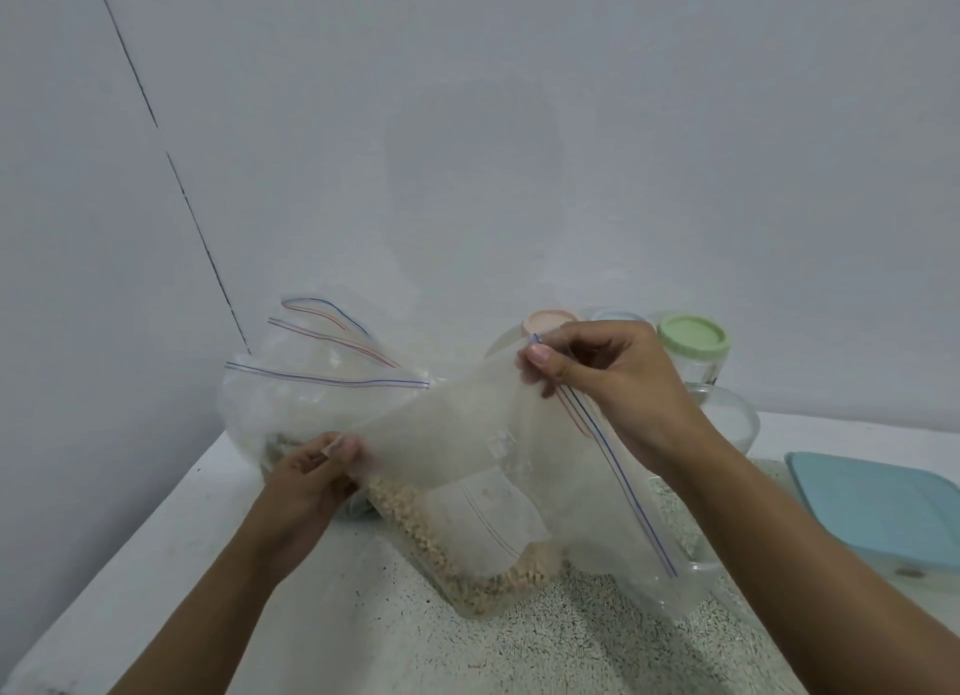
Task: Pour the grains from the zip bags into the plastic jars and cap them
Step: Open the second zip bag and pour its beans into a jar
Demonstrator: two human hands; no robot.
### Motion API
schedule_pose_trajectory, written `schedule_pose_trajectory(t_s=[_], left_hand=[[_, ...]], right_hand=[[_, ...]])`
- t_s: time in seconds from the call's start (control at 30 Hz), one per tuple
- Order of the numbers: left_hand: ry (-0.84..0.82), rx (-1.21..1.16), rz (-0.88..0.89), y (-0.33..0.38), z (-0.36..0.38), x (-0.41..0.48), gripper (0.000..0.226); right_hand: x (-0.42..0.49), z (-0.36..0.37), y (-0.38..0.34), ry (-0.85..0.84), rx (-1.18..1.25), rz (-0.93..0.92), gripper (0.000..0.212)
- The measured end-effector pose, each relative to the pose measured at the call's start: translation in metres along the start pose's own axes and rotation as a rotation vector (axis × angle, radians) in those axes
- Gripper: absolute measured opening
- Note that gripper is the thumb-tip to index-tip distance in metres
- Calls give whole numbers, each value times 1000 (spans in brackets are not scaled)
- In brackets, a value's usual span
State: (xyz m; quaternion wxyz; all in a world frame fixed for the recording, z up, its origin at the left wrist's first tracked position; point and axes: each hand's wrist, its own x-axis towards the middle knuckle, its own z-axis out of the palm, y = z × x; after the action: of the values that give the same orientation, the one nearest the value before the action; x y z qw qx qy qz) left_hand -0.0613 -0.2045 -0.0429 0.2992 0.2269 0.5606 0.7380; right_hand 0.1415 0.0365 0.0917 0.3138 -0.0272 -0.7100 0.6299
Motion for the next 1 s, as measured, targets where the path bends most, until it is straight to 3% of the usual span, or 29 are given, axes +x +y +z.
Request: schedule_pose_trajectory(t_s=[0.1, 0.2, 0.27, 0.33, 0.43, 0.53, 0.73, 1.0], left_hand=[[36, -58, 40, 5, 8, 4, 37], [79, -134, 63, 19, 13, 11, 84], [108, -206, 86, 32, 18, 18, 95], [137, -290, 91, 46, 26, 28, 83], [191, -367, 92, 75, 47, 36, 12], [206, -359, 112, 95, 64, 50, 27], [113, -321, 105, 121, 88, 67, 13], [48, -200, 53, 134, 121, 66, 13]], right_hand=[[1, 0, -7, 16, 30, -19, 9], [1, -3, -16, 50, 107, -29, 16], [1, -6, -22, 78, 140, -50, 14], [1, -10, -27, 103, 163, -82, 11], [3, -15, -37, 132, 181, -125, 11], [5, -21, -47, 168, 184, -151, 16], [-1, -39, -61, 244, 221, -170, 10], [-15, -52, -65, 320, 295, -156, 7]])
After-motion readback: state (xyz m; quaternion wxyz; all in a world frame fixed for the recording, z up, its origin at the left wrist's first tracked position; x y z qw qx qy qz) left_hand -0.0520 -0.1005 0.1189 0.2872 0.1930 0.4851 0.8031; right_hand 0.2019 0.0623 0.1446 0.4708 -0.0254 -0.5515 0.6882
